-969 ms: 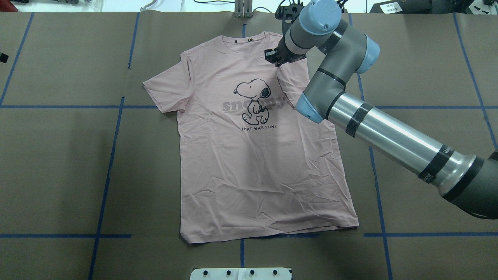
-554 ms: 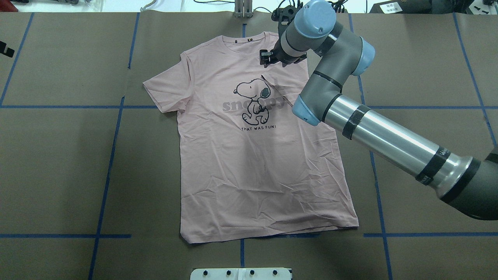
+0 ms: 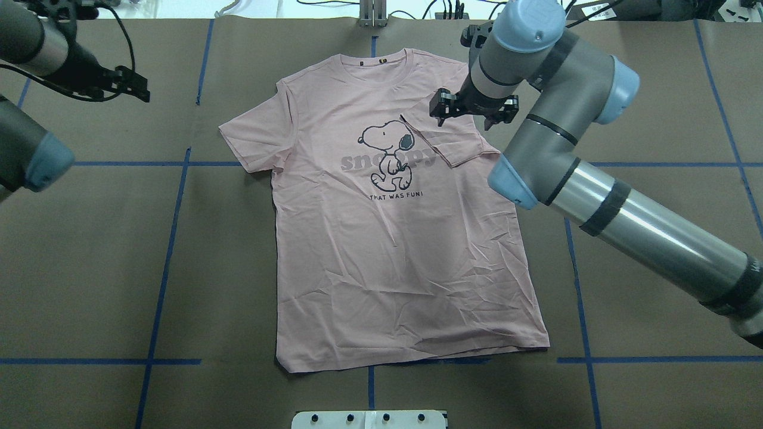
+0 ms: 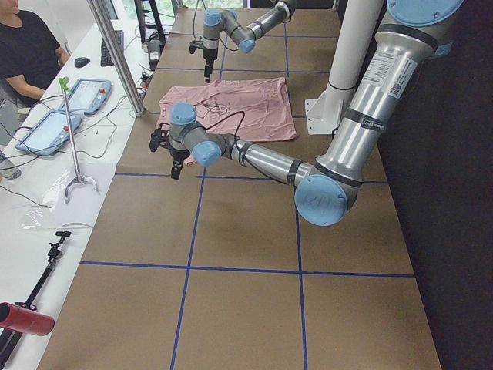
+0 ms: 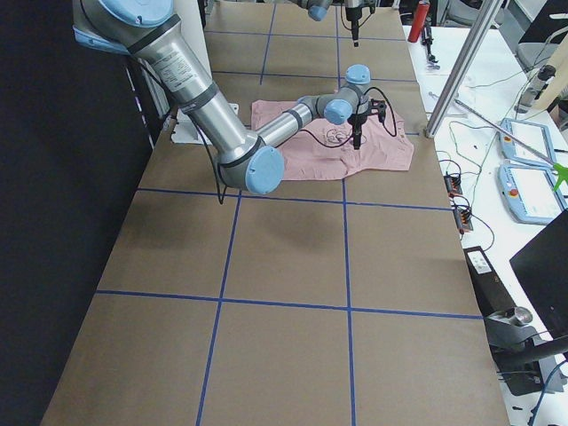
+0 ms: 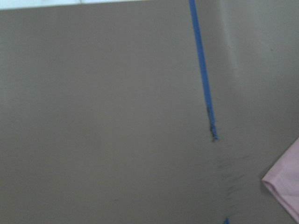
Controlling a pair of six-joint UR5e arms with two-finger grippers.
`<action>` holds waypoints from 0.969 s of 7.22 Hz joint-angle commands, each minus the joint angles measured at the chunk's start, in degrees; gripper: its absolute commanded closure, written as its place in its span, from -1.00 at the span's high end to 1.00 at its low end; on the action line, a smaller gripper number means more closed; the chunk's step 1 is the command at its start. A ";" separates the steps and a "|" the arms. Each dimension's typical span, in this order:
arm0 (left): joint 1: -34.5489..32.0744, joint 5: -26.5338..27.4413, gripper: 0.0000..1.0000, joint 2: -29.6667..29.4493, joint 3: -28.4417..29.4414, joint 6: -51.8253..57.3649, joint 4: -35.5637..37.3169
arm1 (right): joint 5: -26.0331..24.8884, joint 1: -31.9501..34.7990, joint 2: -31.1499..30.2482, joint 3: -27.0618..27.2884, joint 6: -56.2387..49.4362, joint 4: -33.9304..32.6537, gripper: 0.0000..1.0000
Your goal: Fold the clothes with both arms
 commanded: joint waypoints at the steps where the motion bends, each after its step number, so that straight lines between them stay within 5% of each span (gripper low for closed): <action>1: 9.42 9.30 1.00 -2.73 1.22 -12.73 -4.02 | 6.38 3.98 -5.43 6.25 -5.76 -5.94 1.00; 4: 13.15 13.82 0.91 -8.01 12.27 -14.44 -11.55 | 10.28 5.84 -11.76 13.72 -6.23 -6.21 1.00; 7: 13.24 13.92 0.73 -9.07 14.58 -14.18 -12.03 | 10.36 5.58 -12.92 16.19 -5.44 -6.13 1.00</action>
